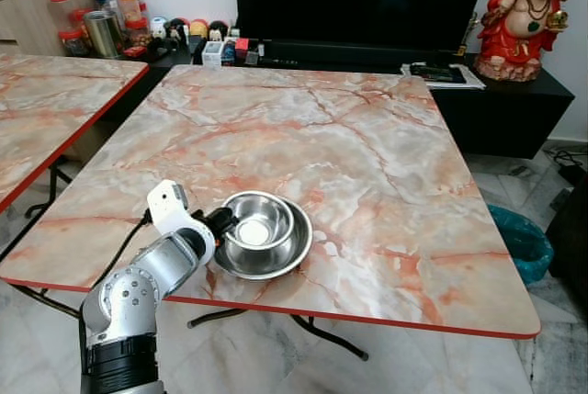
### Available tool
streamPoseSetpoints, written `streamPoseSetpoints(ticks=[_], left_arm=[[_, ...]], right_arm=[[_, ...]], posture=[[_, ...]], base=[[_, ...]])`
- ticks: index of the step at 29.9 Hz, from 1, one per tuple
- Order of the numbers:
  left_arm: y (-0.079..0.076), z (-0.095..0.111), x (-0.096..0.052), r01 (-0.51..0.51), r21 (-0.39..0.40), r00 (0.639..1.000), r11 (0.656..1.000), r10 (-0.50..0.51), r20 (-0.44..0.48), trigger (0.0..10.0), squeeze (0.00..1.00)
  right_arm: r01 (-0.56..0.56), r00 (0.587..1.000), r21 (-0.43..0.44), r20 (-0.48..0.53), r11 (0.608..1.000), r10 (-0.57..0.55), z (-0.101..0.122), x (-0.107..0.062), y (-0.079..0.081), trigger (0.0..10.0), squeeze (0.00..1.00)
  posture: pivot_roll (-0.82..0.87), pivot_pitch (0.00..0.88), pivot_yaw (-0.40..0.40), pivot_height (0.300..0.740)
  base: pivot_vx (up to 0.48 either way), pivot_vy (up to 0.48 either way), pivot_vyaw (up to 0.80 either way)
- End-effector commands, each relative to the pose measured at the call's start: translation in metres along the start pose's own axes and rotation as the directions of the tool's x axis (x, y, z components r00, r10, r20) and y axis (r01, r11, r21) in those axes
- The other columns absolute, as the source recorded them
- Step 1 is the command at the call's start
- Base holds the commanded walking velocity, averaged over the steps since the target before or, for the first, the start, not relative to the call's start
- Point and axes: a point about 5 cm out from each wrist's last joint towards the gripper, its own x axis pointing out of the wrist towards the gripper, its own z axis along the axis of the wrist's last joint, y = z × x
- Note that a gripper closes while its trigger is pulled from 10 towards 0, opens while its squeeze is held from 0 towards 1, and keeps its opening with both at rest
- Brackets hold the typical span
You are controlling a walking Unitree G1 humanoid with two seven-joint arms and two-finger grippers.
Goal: Setting the table
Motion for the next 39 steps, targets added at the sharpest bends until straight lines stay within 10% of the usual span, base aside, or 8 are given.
streamPoseSetpoints(ticks=[1, 39], left_arm=[[-0.006, 0.004, 0.003, -0.002, 0.016, 1.0, 1.0, 0.001, 0.025, 10.0, 0.0], [0.005, -0.011, 0.004, -0.097, 0.041, 0.993, 0.994, 0.099, -0.066, 10.0, 0.0]], right_arm=[[0.002, 1.0, -0.008, -0.006, 1.0, -0.002, -0.001, 0.0, -0.003, 10.0, 0.0], [0.002, 1.0, -0.005, -0.006, 1.0, -0.002, -0.001, -0.001, -0.003, 10.0, 0.0]], posture=[[0.01, 0.051, -0.038, 0.74], [0.01, 0.057, -0.041, 0.74]], base=[[0.0, 0.0, 0.0], [0.0, 0.0, 0.0]])
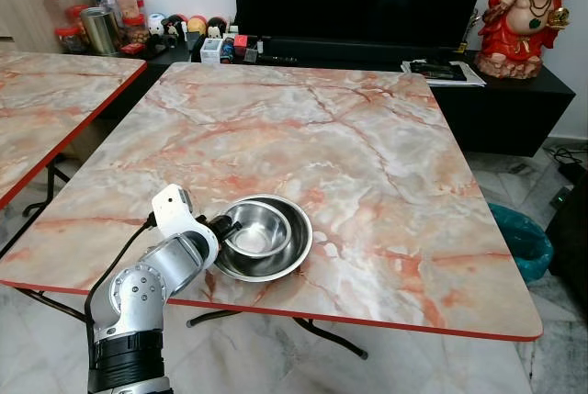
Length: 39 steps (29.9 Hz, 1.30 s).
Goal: Setting the table
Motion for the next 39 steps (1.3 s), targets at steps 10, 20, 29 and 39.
streamPoseSetpoints(ticks=[10, 20, 29, 39], left_arm=[[-0.002, -0.005, 0.0, 0.008, 0.043, 1.0, 0.999, -0.007, -0.029, 10.0, 0.68], [-0.003, -0.001, -0.001, 0.002, 0.058, 1.0, 0.998, 0.0, -0.02, 10.0, 0.0], [0.002, 0.012, -0.004, -0.026, 0.081, 1.0, 0.996, 0.025, 0.017, 10.0, 0.0], [-0.003, 0.022, -0.006, 0.009, 0.107, 0.998, 0.994, -0.015, 0.055, 10.0, 0.0]], right_arm=[[0.008, 1.0, -0.006, -0.005, 1.0, -0.008, -0.001, -0.001, -0.003, 10.0, 0.0], [0.008, 1.0, -0.002, -0.005, 1.0, -0.008, -0.001, -0.001, -0.003, 10.0, 0.0], [0.008, 1.0, -0.002, -0.004, 1.0, -0.008, 0.0, 0.0, -0.003, 10.0, 0.0], [0.009, 1.0, -0.002, -0.003, 1.0, -0.009, 0.0, 0.0, -0.003, 10.0, 0.0]], posture=[[0.01, 0.058, -0.043, 0.74], [0.01, 0.059, -0.042, 0.74], [0.02, 0.058, -0.047, 0.74], [0.02, 0.057, -0.048, 0.74]], base=[[0.0, 0.0, 0.0], [0.0, 0.0, 0.0], [0.0, 0.0, 0.0], [0.0, 0.0, 0.0]])
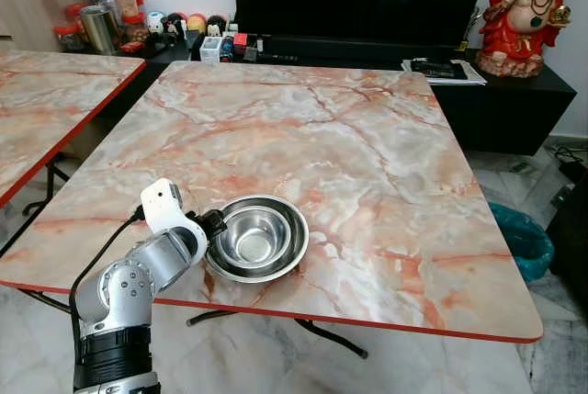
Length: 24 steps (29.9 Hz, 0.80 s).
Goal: Setting the table
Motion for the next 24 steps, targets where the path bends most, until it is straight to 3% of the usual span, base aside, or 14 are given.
streamPoseSetpoints(ticks=[1, 9, 10, 12, 15, 17, 18, 19, 23, 24], left_arm=[[-0.013, 0.013, -0.002, 0.059, 0.029, 0.996, 0.998, -0.061, 0.066, 10.0, 0.0], [-0.034, 0.038, -0.009, 0.201, 0.081, 0.945, 0.976, -0.215, 0.245, 10.0, 0.0], [-0.033, 0.048, -0.011, 0.166, 0.165, 0.922, 0.972, -0.213, 0.324, 10.0, 0.0], [-0.029, 0.055, -0.013, 0.088, 0.248, 0.904, 0.965, -0.182, 0.386, 10.0, 0.0], [-0.012, 0.061, -0.012, -0.033, 0.313, 0.881, 0.949, -0.121, 0.458, 10.0, 0.0], [0.004, 0.066, -0.013, -0.154, 0.365, 0.851, 0.918, -0.064, 0.52, 10.0, 0.0], [0.023, 0.069, -0.014, -0.255, 0.369, 0.826, 0.894, 0.003, 0.564, 10.0, 0.0], [0.031, 0.07, -0.015, -0.295, 0.368, 0.814, 0.881, 0.03, 0.58, 10.0, 0.0], [0.039, 0.07, -0.015, -0.335, 0.38, 0.794, 0.862, 0.042, 0.606, 10.0, 0.0], [0.057, 0.069, -0.019, -0.43, 0.382, 0.769, 0.818, 0.111, 0.629, 10.0, 0.0]], right_arm=[[0.011, 1.0, -0.002, -0.005, 1.0, -0.011, -0.001, -0.001, -0.004, 10.0, 0.0], [0.011, 1.0, 0.0, -0.004, 1.0, -0.011, -0.001, -0.001, -0.003, 10.0, 0.0], [0.011, 1.0, 0.002, -0.003, 1.0, -0.011, -0.001, -0.001, -0.003, 10.0, 0.0], [0.011, 1.0, 0.003, -0.002, 1.0, -0.011, -0.001, -0.001, -0.003, 10.0, 0.0], [0.011, 1.0, 0.014, 0.005, 1.0, -0.011, -0.001, -0.001, -0.003, 10.0, 0.0], [0.01, 1.0, 0.018, 0.008, 1.0, -0.01, -0.001, -0.001, -0.003, 10.0, 0.0], [0.009, 1.0, 0.024, 0.013, 1.0, -0.01, -0.001, -0.001, -0.002, 10.0, 0.0], [0.009, 1.0, 0.024, 0.013, 1.0, -0.01, -0.001, -0.001, -0.002, 10.0, 0.0], [0.009, 1.0, 0.023, 0.012, 1.0, -0.01, -0.001, -0.001, -0.002, 10.0, 0.0], [0.009, 1.0, 0.025, 0.014, 1.0, -0.009, -0.001, -0.001, -0.002, 10.0, 0.0]], posture=[[0.02, 0.056, -0.048, 0.74], [0.02, 0.053, -0.047, 0.74], [0.02, 0.055, -0.046, 0.74], [0.02, 0.053, -0.048, 0.74], [0.01, 0.054, -0.045, 0.74], [0.02, 0.055, -0.046, 0.74], [0.02, 0.055, -0.045, 0.74], [0.02, 0.057, -0.042, 0.74], [0.02, 0.055, -0.042, 0.74], [0.02, 0.057, -0.041, 0.74]], base=[[0.0, 0.0, 0.0], [0.0, 0.0, 0.0], [0.0, 0.0, 0.0], [0.0, 0.0, 0.0], [0.0, 0.0, 0.0], [0.0, 0.0, 0.0], [0.0, 0.0, 0.0], [0.0, 0.0, 0.0], [0.0, 0.0, 0.0], [0.0, 0.0, 0.0]])
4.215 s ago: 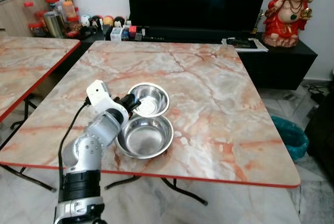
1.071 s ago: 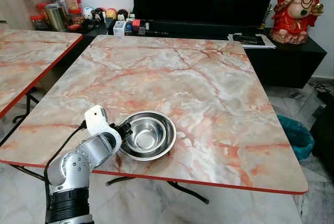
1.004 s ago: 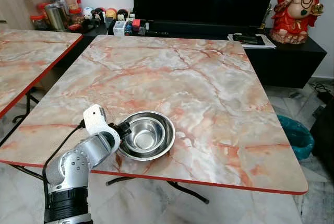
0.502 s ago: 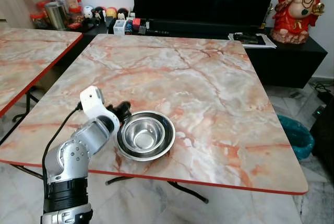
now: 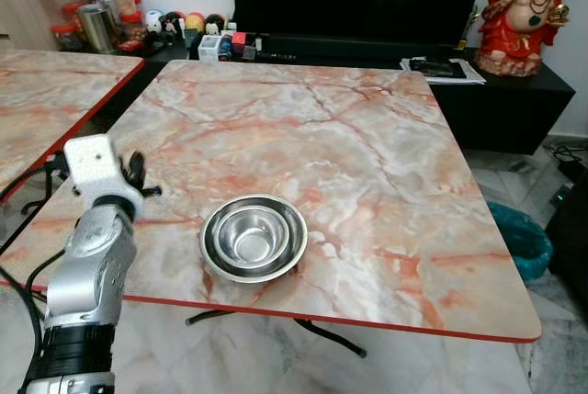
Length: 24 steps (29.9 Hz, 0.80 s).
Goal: Setting the table
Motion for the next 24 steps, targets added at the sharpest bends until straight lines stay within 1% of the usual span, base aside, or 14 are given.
streamPoseSetpoints(ticks=[1, 2, 3, 4, 5, 6, 7, 11, 17, 19, 20, 22, 23, 24], left_arm=[[0.032, -0.014, -0.004, -0.147, 0.185, 0.989, 0.972, 0.147, 0.015, 10.0, 0.0], [0.032, -0.014, -0.004, -0.147, 0.185, 0.989, 0.972, 0.147, 0.015, 10.0, 0.0], [0.053, -0.028, -0.011, -0.217, 0.351, 0.973, 0.911, 0.23, 0.005, 10.0, 0.0], [0.065, -0.036, -0.016, -0.252, 0.45, 0.96, 0.857, 0.279, 0.007, 10.0, 0.0], [0.065, -0.036, -0.016, -0.252, 0.45, 0.96, 0.857, 0.279, 0.007, 10.0, 0.0], [0.072, -0.041, -0.019, -0.283, 0.457, 0.949, 0.843, 0.316, 0.004, 10.0, 0.0], [0.089, -0.053, -0.027, -0.345, 0.466, 0.916, 0.815, 0.4, -0.021, 10.0, 0.0], [0.118, -0.082, -0.05, -0.426, 0.514, 0.84, 0.744, 0.537, -0.082, 10.0, 0.0], [0.134, -0.113, -0.078, -0.44, 0.608, 0.779, 0.661, 0.617, -0.108, 10.0, 0.0], [0.139, -0.129, -0.089, -0.44, 0.61, 0.741, 0.659, 0.65, -0.167, 10.0, 0.0], [0.14, -0.144, -0.099, -0.424, 0.603, 0.712, 0.676, 0.66, -0.239, 10.0, 0.0], [0.138, -0.154, -0.105, -0.403, 0.6, 0.703, 0.691, 0.653, -0.281, 10.0, 0.0], [0.134, -0.165, -0.11, -0.359, 0.578, 0.695, 0.733, 0.623, -0.359, 10.0, 0.0], [0.127, -0.181, -0.118, -0.325, 0.514, 0.679, 0.794, 0.575, -0.458, 10.0, 0.0]], right_arm=[[0.014, 1.0, 0.021, 0.001, 1.0, -0.014, -0.002, -0.001, -0.003, 10.0, 0.0], [0.014, 1.0, 0.021, 0.001, 1.0, -0.014, -0.002, -0.001, -0.003, 10.0, 0.0], [0.014, 1.0, 0.023, 0.003, 1.0, -0.014, -0.003, -0.001, -0.003, 10.0, 0.0], [0.014, 1.0, 0.024, 0.003, 1.0, -0.015, -0.003, -0.002, -0.003, 10.0, 0.0], [0.014, 1.0, 0.024, 0.003, 1.0, -0.015, -0.003, -0.002, -0.003, 10.0, 0.0], [0.015, 1.0, 0.025, 0.003, 1.0, -0.015, -0.003, -0.002, -0.003, 10.0, 0.0], [0.016, 1.0, 0.026, 0.004, 1.0, -0.016, -0.003, -0.002, -0.003, 10.0, 0.0], [0.016, 1.0, 0.026, 0.003, 1.0, -0.016, -0.003, -0.002, -0.002, 10.0, 0.0], [0.015, 1.0, 0.023, 0.004, 1.0, -0.015, -0.003, -0.002, -0.003, 10.0, 0.0], [0.015, 1.0, 0.023, 0.004, 1.0, -0.015, -0.003, -0.002, -0.003, 10.0, 0.0], [0.015, 1.0, 0.022, 0.003, 1.0, -0.015, -0.003, -0.002, -0.003, 10.0, 0.0], [0.015, 1.0, 0.021, 0.003, 1.0, -0.015, -0.003, -0.002, -0.003, 10.0, 0.0], [0.016, 1.0, 0.022, 0.003, 1.0, -0.016, -0.003, -0.002, -0.003, 10.0, 0.0], [0.017, 1.0, 0.022, 0.003, 1.0, -0.017, -0.003, -0.001, -0.003, 10.0, 0.0]], posture=[[0.02, 0.057, -0.041, 0.74], [0.02, 0.057, -0.041, 0.74], [0.02, 0.057, -0.036, 0.74], [0.02, 0.055, -0.038, 0.74], [0.02, 0.055, -0.038, 0.74], [0.02, 0.056, -0.038, 0.74], [0.03, 0.056, -0.037, 0.74], [0.03, 0.056, -0.038, 0.74], [0.03, 0.055, -0.038, 0.74], [0.03, 0.055, -0.039, 0.74], [0.03, 0.052, -0.038, 0.74], [0.03, 0.053, -0.04, 0.74], [0.03, 0.053, -0.04, 0.74], [0.03, 0.051, -0.04, 0.74]], base=[[0.0, 0.0, 0.0], [0.0, 0.0, 0.0], [0.0, 0.0, 0.0], [0.0, 0.0, 0.0], [0.0, 0.0, 0.0], [0.0, 0.0, 0.0], [0.0, 0.0, 0.0], [0.0, 0.0, 0.0], [0.0, 0.0, 0.0], [0.0, 0.0, 0.0], [0.0, 0.0, 0.0], [0.0, 0.0, 0.0], [0.0, 0.0, 0.0], [0.0, 0.0, 0.0]])
